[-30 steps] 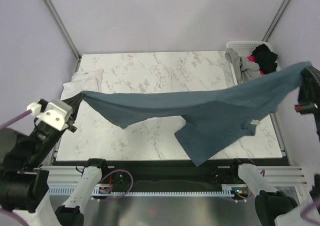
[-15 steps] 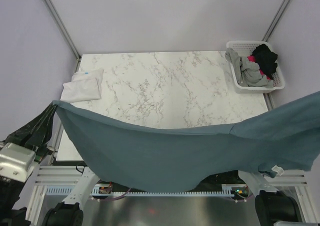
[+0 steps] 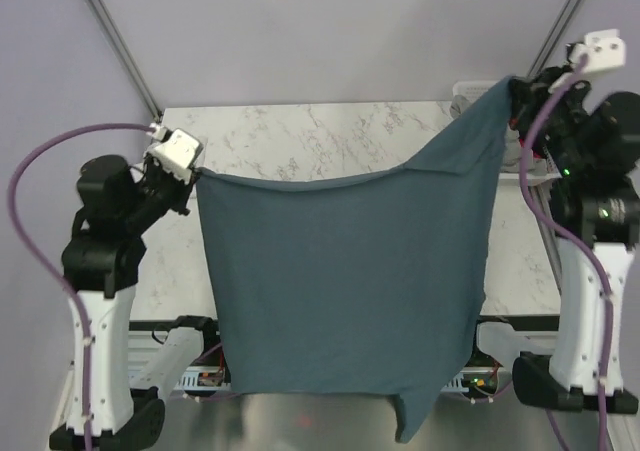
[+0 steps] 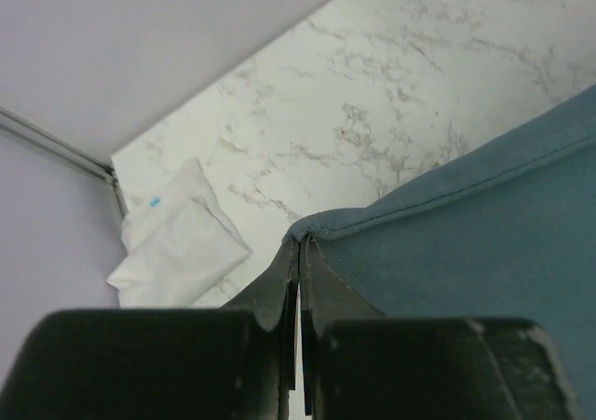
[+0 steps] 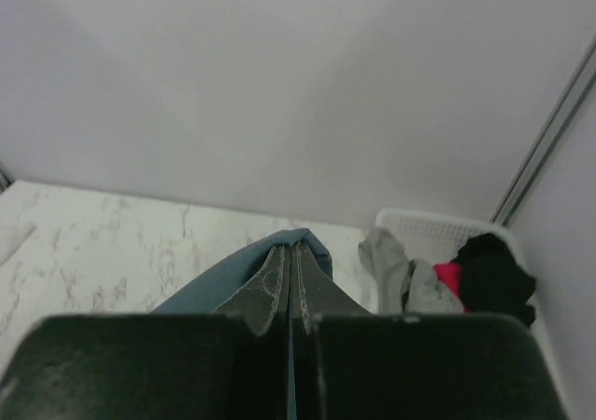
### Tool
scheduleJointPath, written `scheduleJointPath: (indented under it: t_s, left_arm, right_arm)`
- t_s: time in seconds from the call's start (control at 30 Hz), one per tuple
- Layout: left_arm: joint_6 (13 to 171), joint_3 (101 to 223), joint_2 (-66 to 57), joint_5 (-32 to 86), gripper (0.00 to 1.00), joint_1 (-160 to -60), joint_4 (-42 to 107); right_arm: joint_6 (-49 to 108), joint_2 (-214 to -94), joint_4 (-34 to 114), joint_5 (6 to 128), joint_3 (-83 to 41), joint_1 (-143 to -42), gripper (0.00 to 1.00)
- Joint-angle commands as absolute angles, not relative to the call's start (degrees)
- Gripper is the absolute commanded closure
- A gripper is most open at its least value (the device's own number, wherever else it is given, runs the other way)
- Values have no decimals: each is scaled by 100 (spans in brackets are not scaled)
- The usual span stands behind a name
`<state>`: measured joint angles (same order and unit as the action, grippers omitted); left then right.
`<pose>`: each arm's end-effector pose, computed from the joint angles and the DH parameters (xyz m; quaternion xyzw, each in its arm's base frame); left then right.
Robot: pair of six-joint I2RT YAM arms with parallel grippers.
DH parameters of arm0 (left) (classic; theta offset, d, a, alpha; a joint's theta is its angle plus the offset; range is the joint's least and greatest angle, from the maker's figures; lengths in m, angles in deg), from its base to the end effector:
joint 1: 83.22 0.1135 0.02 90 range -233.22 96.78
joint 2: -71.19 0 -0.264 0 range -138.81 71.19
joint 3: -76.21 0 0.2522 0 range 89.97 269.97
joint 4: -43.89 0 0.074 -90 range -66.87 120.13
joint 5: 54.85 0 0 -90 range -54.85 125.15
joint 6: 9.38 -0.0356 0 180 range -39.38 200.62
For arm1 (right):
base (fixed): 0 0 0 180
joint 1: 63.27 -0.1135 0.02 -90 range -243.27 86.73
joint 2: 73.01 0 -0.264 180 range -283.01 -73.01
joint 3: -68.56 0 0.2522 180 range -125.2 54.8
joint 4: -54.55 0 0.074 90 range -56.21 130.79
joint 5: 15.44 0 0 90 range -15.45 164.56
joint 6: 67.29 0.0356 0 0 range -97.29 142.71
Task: Fold and stack the t-shirts
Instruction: Flatten the tshirt out
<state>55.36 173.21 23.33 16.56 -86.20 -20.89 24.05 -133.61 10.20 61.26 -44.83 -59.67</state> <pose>0.1109 -0.0171 0.4710 0.2865 0.7387 -0.0110 0.6100 0.1506 -0.0013 0.5603 -0.0596 0.6519 0.0608 0.7535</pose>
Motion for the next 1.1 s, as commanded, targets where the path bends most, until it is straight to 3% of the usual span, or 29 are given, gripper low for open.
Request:
scheduleJointPath:
  t_s: [0.0,0.17,0.2,0.3,0.37,0.47,0.63,0.67,0.73,0.87,1.07]
  left_arm:
    - [5223,16524,1759,1801,98,-8603,-1337]
    - [5223,16019,232,1801,98,-8603,-1337]
    - [5180,16219,-477,1784,98,-8603,220]
    - [5407,17078,-2137,1985,98,-8603,254]
    - [5495,17599,-2827,2169,98,-8603,236]
    - [5557,18653,-4023,2424,98,-8603,192]
    - [5434,20219,-5341,2793,98,-8603,34]
    - [5399,20377,-5466,2855,98,-8603,43]
    - [5399,20869,-5756,2978,98,-8585,34]
    - [5522,21782,-6467,3084,98,-8542,60]
    - [5504,22084,-6917,3278,98,-8541,657]
  right_arm:
    - [2491,-13971,2099,5795,-3673,-5949,100]
    - [2149,-15558,2900,5926,-3002,-6194,100]
    - [1913,-15850,3058,5952,-2966,-6247,100]
    - [1665,-17177,3200,6110,-3342,-6449,100]
    - [1664,-18350,3192,6347,-3816,-6450,100]
    - [1813,-19906,2999,6919,-5578,-6450,100]
    - [1611,-21833,2631,7007,-7743,-6573,100]
    - [1664,-22091,2420,7016,-8609,-6564,100]
    - [1717,-22478,2462,7121,-9108,-6573,100]
    - [1910,-22638,3435,7359,-8882,-6573,100]
    - [1928,-22858,3849,7586,-9100,-6625,100]
